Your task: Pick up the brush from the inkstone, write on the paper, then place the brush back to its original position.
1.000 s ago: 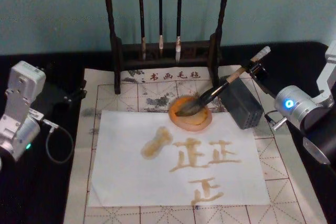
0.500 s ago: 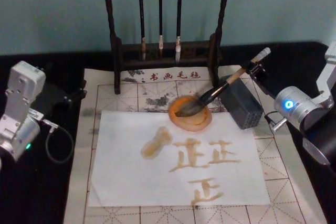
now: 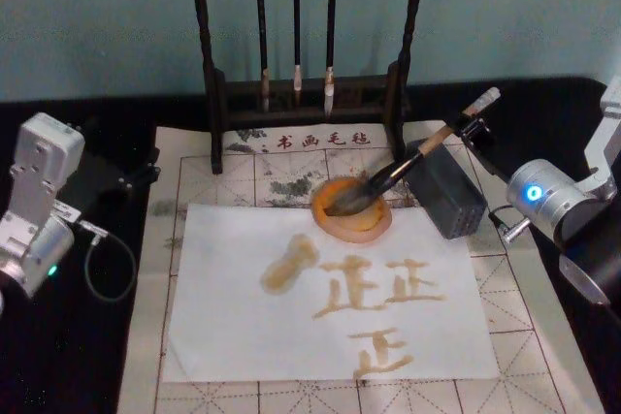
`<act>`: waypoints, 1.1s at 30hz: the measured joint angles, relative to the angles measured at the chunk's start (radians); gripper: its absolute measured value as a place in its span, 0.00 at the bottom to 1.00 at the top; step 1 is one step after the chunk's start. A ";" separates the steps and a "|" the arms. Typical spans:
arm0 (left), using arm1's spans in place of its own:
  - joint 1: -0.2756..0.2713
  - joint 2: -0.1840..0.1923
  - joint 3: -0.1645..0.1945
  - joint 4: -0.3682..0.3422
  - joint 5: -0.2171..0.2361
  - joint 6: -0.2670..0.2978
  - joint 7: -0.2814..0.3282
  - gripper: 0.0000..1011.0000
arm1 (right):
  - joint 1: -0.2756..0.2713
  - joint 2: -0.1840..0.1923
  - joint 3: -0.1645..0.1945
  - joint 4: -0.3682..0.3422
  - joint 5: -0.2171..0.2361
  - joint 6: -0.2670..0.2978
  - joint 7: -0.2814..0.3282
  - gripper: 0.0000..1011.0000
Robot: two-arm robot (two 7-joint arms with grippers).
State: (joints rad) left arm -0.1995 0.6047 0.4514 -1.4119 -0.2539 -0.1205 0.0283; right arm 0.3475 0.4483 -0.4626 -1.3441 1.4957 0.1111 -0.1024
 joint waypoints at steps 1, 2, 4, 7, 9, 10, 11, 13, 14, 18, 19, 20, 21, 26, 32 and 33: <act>0.000 0.000 0.000 0.000 0.000 0.000 0.000 0.99 | 0.000 0.000 0.000 0.000 0.000 0.000 0.000 0.20; 0.000 0.000 0.000 0.000 0.000 0.000 0.000 0.99 | 0.000 0.000 0.000 0.000 0.000 0.000 0.000 0.20; 0.000 0.000 0.000 0.000 0.000 0.000 0.000 0.99 | 0.000 0.000 0.000 0.000 0.000 0.000 0.000 0.20; 0.000 0.000 0.000 0.000 0.000 0.000 0.000 0.99 | 0.000 0.000 0.000 0.000 0.000 0.001 0.001 0.20; 0.000 0.000 0.000 0.000 0.000 0.000 0.000 0.99 | 0.000 0.000 0.000 0.000 0.000 0.001 0.001 0.21; 0.000 0.000 0.000 0.000 0.000 0.000 0.000 0.99 | 0.000 0.000 0.000 0.000 0.000 0.001 0.001 0.24; 0.000 0.000 0.000 0.000 0.000 0.000 0.000 0.99 | 0.000 0.000 0.000 0.000 0.000 0.001 0.001 0.24; 0.000 0.000 0.000 0.000 0.000 0.000 0.000 0.99 | 0.000 0.000 0.000 0.000 0.000 0.001 0.001 0.31; 0.000 0.000 0.000 0.000 0.000 0.000 0.000 0.99 | 0.000 0.000 0.000 0.000 0.000 0.001 0.001 0.34; 0.000 0.000 0.000 0.000 0.000 0.000 0.000 0.99 | 0.000 0.000 0.000 0.000 0.000 0.001 0.001 0.45; 0.000 0.000 0.000 0.000 0.000 0.000 0.000 0.99 | 0.000 0.000 0.000 0.000 0.000 0.001 0.001 0.52; 0.000 0.000 0.000 0.000 0.000 0.000 0.000 0.99 | 0.000 0.000 0.001 0.000 0.000 0.001 0.001 0.52; 0.000 0.000 0.000 0.000 0.000 0.000 0.000 0.99 | 0.000 0.000 0.000 0.000 0.000 0.001 0.001 0.57; 0.000 0.000 0.000 0.000 0.000 0.000 0.000 0.99 | 0.000 0.000 0.000 0.000 0.000 0.001 0.001 0.73; 0.000 0.000 0.000 0.000 0.000 0.000 0.000 0.99 | 0.000 0.000 0.000 0.000 0.000 0.001 0.001 0.87; 0.000 0.000 0.000 0.000 0.000 0.000 0.000 0.99 | 0.000 0.000 0.000 0.000 0.000 0.001 0.001 0.89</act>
State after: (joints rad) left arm -0.1995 0.6047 0.4514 -1.4119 -0.2539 -0.1205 0.0283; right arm 0.3475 0.4483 -0.4621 -1.3441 1.4957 0.1119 -0.1015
